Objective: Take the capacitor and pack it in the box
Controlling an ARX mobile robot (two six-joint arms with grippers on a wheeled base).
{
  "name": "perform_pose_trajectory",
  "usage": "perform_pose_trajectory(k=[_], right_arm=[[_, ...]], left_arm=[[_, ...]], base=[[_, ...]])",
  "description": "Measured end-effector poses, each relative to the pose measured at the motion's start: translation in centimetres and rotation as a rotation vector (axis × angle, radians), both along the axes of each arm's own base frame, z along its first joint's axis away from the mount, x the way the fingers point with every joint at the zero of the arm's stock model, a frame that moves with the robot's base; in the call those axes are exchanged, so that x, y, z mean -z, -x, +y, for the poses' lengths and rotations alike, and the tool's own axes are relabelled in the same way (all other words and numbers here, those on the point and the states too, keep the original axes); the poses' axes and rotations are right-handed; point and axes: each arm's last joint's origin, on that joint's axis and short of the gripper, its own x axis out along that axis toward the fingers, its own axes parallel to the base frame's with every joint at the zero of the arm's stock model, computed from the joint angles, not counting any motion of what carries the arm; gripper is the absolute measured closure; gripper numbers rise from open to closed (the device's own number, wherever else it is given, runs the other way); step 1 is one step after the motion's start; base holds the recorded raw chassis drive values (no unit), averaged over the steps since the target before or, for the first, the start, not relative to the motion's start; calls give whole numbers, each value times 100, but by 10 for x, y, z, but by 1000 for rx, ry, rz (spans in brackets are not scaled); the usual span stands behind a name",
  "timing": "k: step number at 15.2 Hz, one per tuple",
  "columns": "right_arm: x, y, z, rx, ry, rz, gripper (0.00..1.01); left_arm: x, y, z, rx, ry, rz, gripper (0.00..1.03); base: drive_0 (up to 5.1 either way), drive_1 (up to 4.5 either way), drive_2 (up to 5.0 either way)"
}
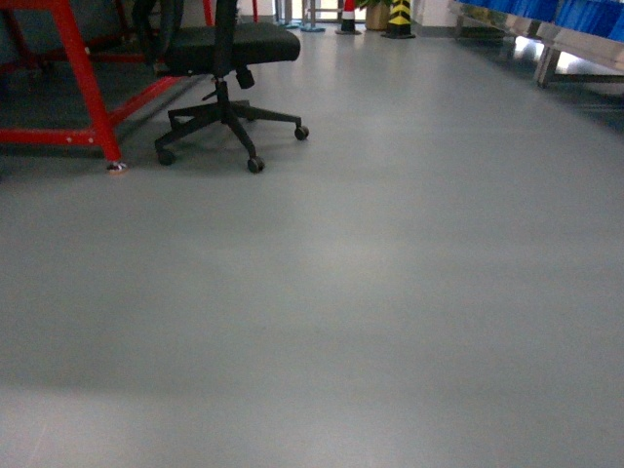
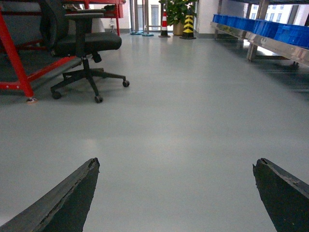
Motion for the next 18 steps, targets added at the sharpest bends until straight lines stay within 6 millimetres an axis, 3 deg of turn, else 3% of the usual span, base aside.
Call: perform_pose_trajectory(k=[18], right_arm=[[0, 0, 0, 0, 0, 0, 3]], left_arm=[[0, 0, 0, 0, 0, 1, 59]], base=[[-498, 246, 246]])
